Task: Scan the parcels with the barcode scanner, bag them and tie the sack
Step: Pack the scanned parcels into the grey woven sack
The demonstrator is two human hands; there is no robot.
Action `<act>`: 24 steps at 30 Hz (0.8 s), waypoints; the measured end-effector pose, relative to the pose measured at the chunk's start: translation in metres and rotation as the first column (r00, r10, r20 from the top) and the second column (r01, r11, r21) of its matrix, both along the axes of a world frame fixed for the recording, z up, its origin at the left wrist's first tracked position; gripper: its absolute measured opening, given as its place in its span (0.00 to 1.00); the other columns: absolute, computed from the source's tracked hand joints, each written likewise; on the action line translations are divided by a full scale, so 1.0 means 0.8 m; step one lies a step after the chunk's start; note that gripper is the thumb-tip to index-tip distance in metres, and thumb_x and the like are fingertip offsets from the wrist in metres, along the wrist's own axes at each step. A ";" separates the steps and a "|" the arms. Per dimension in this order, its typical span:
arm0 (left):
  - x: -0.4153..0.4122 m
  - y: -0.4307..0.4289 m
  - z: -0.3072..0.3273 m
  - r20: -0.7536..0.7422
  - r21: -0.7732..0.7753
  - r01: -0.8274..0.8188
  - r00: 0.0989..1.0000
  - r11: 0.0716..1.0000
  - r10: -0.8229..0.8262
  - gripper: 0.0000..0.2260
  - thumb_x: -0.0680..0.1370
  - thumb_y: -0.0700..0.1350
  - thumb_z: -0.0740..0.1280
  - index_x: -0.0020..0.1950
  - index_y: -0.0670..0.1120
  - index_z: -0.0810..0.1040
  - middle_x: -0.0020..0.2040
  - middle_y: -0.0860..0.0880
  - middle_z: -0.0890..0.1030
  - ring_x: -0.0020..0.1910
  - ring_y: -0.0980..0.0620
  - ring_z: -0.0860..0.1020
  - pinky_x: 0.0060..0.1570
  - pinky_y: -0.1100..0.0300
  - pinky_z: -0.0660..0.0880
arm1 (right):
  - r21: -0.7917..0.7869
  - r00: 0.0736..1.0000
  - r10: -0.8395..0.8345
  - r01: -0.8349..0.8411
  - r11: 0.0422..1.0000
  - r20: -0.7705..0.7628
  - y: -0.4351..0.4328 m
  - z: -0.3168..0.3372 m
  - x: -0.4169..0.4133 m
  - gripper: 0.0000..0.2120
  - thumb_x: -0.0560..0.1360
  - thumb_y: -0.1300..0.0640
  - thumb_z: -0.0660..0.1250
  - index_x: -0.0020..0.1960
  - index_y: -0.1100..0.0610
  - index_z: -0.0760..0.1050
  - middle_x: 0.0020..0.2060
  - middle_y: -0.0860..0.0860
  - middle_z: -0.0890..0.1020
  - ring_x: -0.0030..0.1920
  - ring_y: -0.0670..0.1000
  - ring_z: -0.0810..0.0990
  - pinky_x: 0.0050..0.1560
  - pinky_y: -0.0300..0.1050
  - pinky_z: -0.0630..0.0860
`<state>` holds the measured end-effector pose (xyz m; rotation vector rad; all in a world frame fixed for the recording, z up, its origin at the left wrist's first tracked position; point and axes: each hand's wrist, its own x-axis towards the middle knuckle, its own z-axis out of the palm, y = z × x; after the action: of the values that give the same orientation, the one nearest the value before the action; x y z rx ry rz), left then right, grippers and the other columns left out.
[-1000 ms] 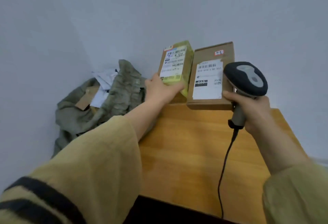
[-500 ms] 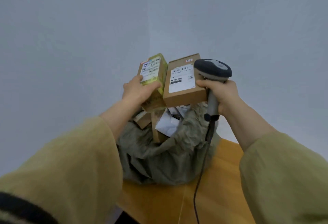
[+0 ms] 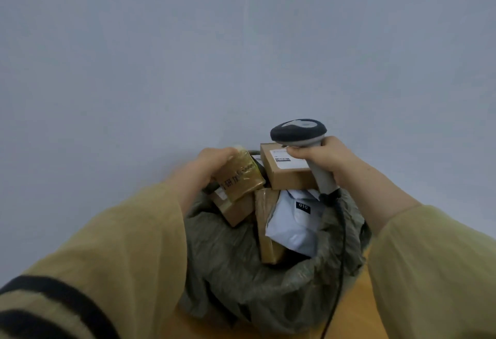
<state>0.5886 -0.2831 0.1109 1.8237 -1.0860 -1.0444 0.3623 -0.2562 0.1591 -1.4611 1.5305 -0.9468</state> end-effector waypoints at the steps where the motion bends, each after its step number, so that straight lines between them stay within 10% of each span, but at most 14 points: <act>1: 0.002 -0.004 -0.003 -0.014 -0.004 -0.025 1.000 1.000 0.025 0.26 0.74 0.59 0.66 0.63 0.43 0.74 0.60 0.48 0.75 0.59 0.43 0.75 0.54 0.53 0.74 | 0.006 0.999 0.047 -0.047 0.999 -0.023 -0.004 -0.001 0.003 0.16 0.69 0.52 0.76 0.54 0.56 0.78 0.49 0.50 0.80 0.50 0.51 0.78 0.50 0.46 0.73; 5: 0.005 -0.013 -0.005 0.064 -0.033 -0.086 0.994 0.996 0.088 0.22 0.76 0.53 0.66 0.63 0.41 0.73 0.61 0.45 0.73 0.56 0.45 0.72 0.49 0.56 0.68 | -0.016 0.982 0.161 -0.163 0.986 -0.096 -0.019 -0.003 0.014 0.14 0.70 0.50 0.74 0.51 0.55 0.76 0.44 0.49 0.79 0.43 0.47 0.76 0.43 0.42 0.72; 9: 0.011 -0.018 -0.007 0.129 -0.028 -0.091 0.987 0.995 0.094 0.18 0.72 0.49 0.71 0.57 0.40 0.76 0.53 0.43 0.77 0.50 0.46 0.74 0.46 0.56 0.71 | -0.014 0.936 0.252 -0.263 0.965 -0.245 -0.023 0.005 0.042 0.30 0.57 0.38 0.74 0.53 0.53 0.77 0.48 0.51 0.81 0.52 0.54 0.78 0.59 0.56 0.73; 15: 0.033 -0.041 -0.014 -0.053 0.024 -0.170 0.984 0.985 0.171 0.09 0.80 0.37 0.60 0.59 0.42 0.72 0.37 0.46 0.71 0.49 0.46 0.72 0.51 0.54 0.72 | 0.133 0.826 0.492 -0.474 0.870 -0.273 -0.029 -0.009 0.075 0.23 0.66 0.48 0.76 0.58 0.50 0.73 0.52 0.48 0.78 0.52 0.49 0.76 0.57 0.50 0.74; 17: 0.046 -0.048 -0.028 -0.100 0.025 -0.161 0.982 0.987 0.162 0.14 0.79 0.37 0.61 0.65 0.37 0.72 0.39 0.46 0.75 0.50 0.47 0.74 0.48 0.55 0.74 | 0.128 0.808 0.464 -0.450 0.884 -0.364 -0.035 -0.014 0.085 0.27 0.64 0.45 0.76 0.60 0.50 0.73 0.51 0.48 0.79 0.50 0.47 0.76 0.50 0.46 0.75; 21: 0.071 -0.053 -0.084 0.268 0.201 -0.180 0.956 0.963 0.122 0.12 0.80 0.42 0.60 0.60 0.37 0.74 0.57 0.39 0.77 0.57 0.42 0.77 0.51 0.54 0.74 | 0.122 0.852 0.389 -0.370 0.921 -0.350 -0.044 -0.013 0.102 0.31 0.62 0.45 0.77 0.62 0.52 0.73 0.53 0.50 0.80 0.53 0.51 0.78 0.58 0.53 0.75; 24: 0.105 -0.097 -0.173 0.168 0.333 -0.127 0.983 0.934 0.074 0.18 0.71 0.51 0.68 0.55 0.41 0.76 0.52 0.41 0.79 0.52 0.41 0.78 0.52 0.49 0.78 | 0.115 0.873 0.361 -0.343 0.932 -0.327 -0.042 -0.010 0.111 0.27 0.65 0.49 0.76 0.62 0.52 0.74 0.54 0.50 0.80 0.53 0.51 0.78 0.59 0.52 0.75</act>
<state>0.6727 -0.3605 -0.0275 2.2459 -0.9272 -1.0988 0.4514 -0.2898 0.1509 -1.8593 1.4396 -0.4442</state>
